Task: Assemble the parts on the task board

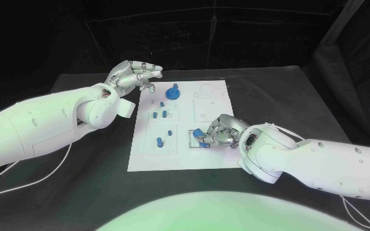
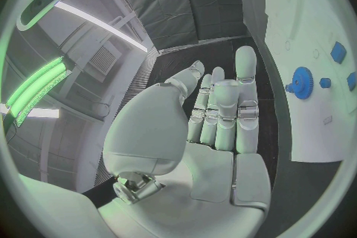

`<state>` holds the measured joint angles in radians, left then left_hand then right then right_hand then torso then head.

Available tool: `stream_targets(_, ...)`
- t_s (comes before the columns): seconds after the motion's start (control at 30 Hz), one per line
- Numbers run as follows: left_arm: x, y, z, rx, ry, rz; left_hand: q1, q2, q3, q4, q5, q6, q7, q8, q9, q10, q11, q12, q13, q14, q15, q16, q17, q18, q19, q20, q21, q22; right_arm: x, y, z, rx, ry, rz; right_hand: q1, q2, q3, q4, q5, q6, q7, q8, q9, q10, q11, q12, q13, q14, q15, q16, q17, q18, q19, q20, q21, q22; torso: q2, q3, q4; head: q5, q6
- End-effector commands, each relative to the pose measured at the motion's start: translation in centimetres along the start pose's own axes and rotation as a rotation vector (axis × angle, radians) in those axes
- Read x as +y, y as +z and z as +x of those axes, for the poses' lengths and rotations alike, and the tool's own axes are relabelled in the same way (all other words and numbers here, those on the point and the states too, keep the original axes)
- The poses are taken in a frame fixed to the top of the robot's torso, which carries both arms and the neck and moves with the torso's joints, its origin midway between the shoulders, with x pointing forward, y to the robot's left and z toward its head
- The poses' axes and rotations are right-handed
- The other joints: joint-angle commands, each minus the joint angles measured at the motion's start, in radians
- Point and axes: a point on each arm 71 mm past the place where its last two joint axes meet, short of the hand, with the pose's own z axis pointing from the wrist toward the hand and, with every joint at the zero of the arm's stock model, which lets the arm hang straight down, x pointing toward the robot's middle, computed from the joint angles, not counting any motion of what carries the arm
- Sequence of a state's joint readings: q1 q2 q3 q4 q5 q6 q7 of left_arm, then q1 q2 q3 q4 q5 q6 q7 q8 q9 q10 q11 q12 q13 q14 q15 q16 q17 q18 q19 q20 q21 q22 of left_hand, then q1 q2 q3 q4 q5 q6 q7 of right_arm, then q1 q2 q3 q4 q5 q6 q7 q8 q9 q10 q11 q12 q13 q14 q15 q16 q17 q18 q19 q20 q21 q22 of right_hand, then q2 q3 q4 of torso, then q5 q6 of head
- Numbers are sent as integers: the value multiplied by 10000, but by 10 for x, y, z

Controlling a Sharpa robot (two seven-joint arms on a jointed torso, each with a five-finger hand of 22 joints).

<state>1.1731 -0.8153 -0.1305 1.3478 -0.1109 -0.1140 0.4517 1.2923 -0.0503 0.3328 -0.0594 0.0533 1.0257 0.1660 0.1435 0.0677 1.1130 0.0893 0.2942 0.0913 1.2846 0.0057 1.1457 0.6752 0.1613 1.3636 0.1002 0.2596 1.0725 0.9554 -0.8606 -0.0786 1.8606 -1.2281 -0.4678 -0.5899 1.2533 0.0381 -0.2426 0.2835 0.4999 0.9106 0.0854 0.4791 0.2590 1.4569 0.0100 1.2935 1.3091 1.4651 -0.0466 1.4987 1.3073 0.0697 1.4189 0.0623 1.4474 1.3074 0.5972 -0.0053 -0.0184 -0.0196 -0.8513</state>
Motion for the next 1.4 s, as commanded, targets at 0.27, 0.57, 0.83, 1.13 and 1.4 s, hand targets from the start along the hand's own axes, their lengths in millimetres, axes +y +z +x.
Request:
stream_targets(0.27, -2, 1, 2, 105, -83, 83, 0, 99, -84, 24, -28, -5, 4, 13, 3, -88, 21, 36, 13, -66, 18, -16, -18, 186, -2, 33, -53, -15, 3, 7, 1, -191, -578, 204, -111, 20, -51, 36, -176, 113, -4, -11, -24, 34, -36, -70, 208, 756, -102, 36, 1087, -199, 58, -40, 21, 718, -11, 2, -10, 74, -41)
stream_targets(0.57, -1, 2, 4, 103, -76, 57, -11, 110, -90, 38, -28, -5, 5, 15, 3, -90, 22, 40, 13, -74, 20, -23, -39, 185, -2, 34, -55, -19, 13, 12, 3, -597, -832, -238, -403, 96, -285, 38, -1318, 184, -20, -82, -63, 41, -48, -152, 220, 747, -116, 16, 1062, -198, 55, -59, 9, 716, -7, 5, -21, 113, -37)
stream_targets(0.83, -1, 2, 4, 109, -78, 56, -11, 115, -91, 41, -27, -5, 4, 15, 3, -90, 21, 42, 14, -76, 20, -23, -40, 185, -4, 34, -57, -22, 19, 14, 6, -582, -855, -380, -455, 156, -325, 46, -1456, 276, -44, -54, -52, 51, -62, -162, 234, 752, -125, 25, 1088, -199, 58, -63, 9, 720, -6, 11, -21, 148, -76)
stream_targets(1.13, -1, 2, 3, 106, -77, 51, -11, 115, -91, 41, -27, -5, 4, 15, 3, -90, 21, 42, 14, -76, 20, -23, -40, 185, -4, 34, -57, -22, 20, 15, 7, -541, -882, -430, -1530, 244, -824, 76, -3567, 392, -90, -27, -36, 51, -105, -278, 238, 738, -163, -15, 1030, -189, 30, -105, -28, 686, -18, 11, -32, 164, -91)
stream_targets(1.4, -1, 2, 3, 108, -78, 47, -11, 115, -91, 41, -27, -5, 4, 15, 3, -90, 21, 42, 14, -76, 20, -23, -40, 185, -4, 34, -57, -22, 22, 11, 6, -512, -887, -820, -1995, 228, -758, 32, -3836, 378, -85, -36, -36, 52, -96, -335, 261, 739, -158, -27, 1028, -188, 26, -98, -41, 683, -18, 20, -36, 176, -90)
